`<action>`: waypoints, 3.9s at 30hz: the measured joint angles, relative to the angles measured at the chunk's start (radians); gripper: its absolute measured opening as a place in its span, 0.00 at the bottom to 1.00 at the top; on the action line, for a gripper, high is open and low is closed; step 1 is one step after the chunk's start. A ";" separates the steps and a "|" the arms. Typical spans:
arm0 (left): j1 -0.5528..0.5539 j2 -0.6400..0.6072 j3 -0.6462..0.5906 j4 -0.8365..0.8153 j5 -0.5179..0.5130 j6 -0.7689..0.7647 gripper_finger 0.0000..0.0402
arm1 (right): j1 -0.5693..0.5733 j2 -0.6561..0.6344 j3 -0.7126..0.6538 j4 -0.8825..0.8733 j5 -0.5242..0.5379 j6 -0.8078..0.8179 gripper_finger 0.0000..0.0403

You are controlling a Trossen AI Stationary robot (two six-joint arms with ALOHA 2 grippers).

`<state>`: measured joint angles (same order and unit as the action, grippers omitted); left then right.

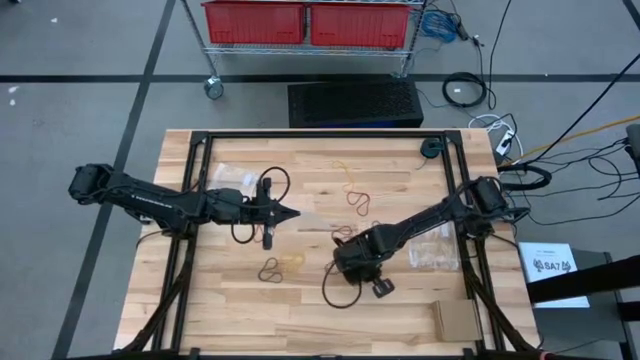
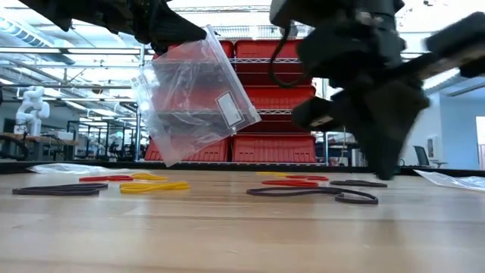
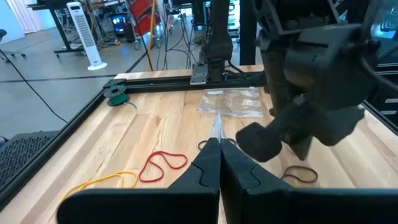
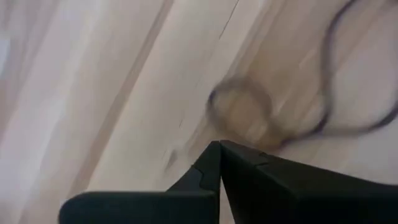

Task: Sort rubber bands
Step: Put the bottom right purple rubber band into the zip bag

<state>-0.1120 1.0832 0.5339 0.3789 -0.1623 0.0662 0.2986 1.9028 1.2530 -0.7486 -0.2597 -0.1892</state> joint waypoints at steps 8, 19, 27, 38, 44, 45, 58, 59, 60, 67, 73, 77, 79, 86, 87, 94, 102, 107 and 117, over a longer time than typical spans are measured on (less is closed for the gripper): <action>0.000 0.000 0.000 0.000 0.000 0.000 0.00 | 0.003 0.008 -0.007 0.101 0.022 -0.044 0.00; 0.000 0.000 0.000 -0.001 0.000 0.000 0.00 | 0.010 0.022 -0.008 0.015 0.018 -0.089 0.00; 0.000 0.000 0.000 0.004 0.000 0.000 0.00 | 0.006 0.069 -0.005 0.102 0.008 -0.149 0.00; 0.000 0.000 0.000 0.004 -0.001 0.001 0.00 | -0.049 0.095 0.010 0.179 -0.011 -0.183 0.00; 0.000 0.000 0.000 0.004 -0.001 0.001 0.00 | -0.074 0.099 0.012 0.311 0.041 -0.197 0.00; 0.000 0.000 0.000 0.003 -0.001 0.001 0.00 | -0.080 0.100 0.012 0.331 0.054 -0.198 0.00; 0.000 0.000 0.000 0.000 -0.001 0.002 0.00 | -0.122 0.100 0.050 0.300 0.058 0.005 0.03; 0.000 0.000 0.000 0.000 -0.001 0.002 0.00 | -0.122 0.100 0.058 0.281 0.056 0.035 0.05; 0.000 0.000 0.000 0.000 -0.001 0.002 0.00 | -0.122 0.100 0.066 0.263 0.053 0.067 0.07; 0.000 0.000 0.000 0.000 -0.001 0.002 0.00 | -0.121 0.098 0.083 0.241 0.060 0.191 0.26; 0.000 0.000 0.000 0.000 -0.001 0.002 0.00 | -0.124 0.098 0.083 0.245 0.203 0.204 0.40; 0.000 0.000 0.000 0.000 -0.001 0.002 0.00 | -0.133 0.098 0.083 0.250 0.212 0.209 0.46; 0.000 0.000 0.000 0.000 -0.001 0.002 0.00 | -0.135 0.098 0.083 0.251 0.212 0.212 0.48; 0.000 0.000 0.000 0.000 -0.001 0.002 0.00 | -0.140 0.103 0.082 0.251 0.205 0.232 0.55; 0.000 0.000 0.000 -0.001 -0.001 0.001 0.00 | -0.145 0.106 0.082 0.245 0.204 0.240 0.55; 0.000 0.000 0.000 -0.004 -0.001 0.002 0.00 | -0.175 0.135 0.085 0.254 0.154 0.276 0.54; 0.000 0.000 0.000 -0.007 -0.001 0.008 0.00 | -0.186 0.133 0.084 0.267 0.146 0.335 0.56; 0.000 0.000 0.000 -0.007 -0.001 0.010 0.00 | -0.178 0.133 0.083 0.274 0.172 0.346 0.57; 0.000 0.000 0.000 -0.007 -0.036 0.020 0.00 | -0.158 0.132 0.109 0.243 0.189 0.380 0.57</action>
<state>-0.1120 1.0832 0.5339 0.3721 -0.1981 0.0860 0.1409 2.0351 1.3620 -0.5052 -0.0706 0.1909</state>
